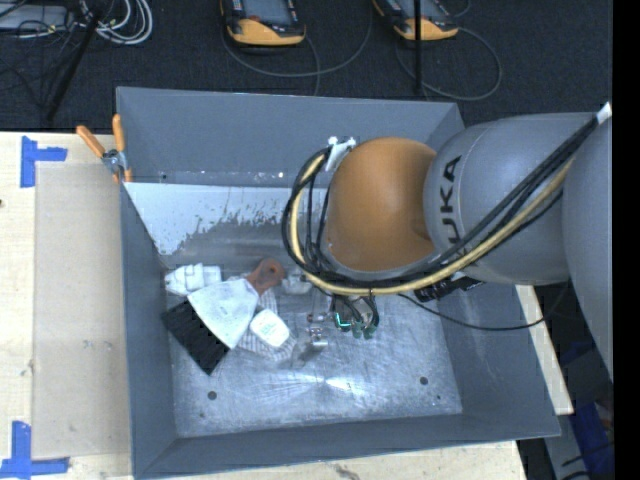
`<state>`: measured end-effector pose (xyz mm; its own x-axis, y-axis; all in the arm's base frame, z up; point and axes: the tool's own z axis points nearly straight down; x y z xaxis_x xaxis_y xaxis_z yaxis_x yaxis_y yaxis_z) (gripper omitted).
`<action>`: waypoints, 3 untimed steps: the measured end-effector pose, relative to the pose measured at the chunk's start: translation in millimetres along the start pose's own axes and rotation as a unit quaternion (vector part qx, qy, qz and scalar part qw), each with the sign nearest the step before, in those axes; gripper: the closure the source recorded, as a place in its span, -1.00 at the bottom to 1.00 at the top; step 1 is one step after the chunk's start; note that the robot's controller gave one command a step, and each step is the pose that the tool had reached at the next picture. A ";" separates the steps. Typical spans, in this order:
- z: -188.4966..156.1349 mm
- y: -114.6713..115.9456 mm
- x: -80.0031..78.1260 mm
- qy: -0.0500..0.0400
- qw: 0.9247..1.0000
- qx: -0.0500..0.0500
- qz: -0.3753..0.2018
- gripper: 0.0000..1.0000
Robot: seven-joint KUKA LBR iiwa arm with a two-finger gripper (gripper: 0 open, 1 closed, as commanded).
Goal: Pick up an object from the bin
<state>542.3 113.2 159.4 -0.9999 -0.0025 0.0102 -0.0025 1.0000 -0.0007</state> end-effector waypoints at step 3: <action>81.6 33.4 -23.4 -0.005 1.000 -0.001 -0.001 1.00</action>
Offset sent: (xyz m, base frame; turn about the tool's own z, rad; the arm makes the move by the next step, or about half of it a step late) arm 0.0189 0.0331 -0.0894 -0.0029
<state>564.7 146.6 77.5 -1.0000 -0.0043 -0.0006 -0.0043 1.0000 0.0010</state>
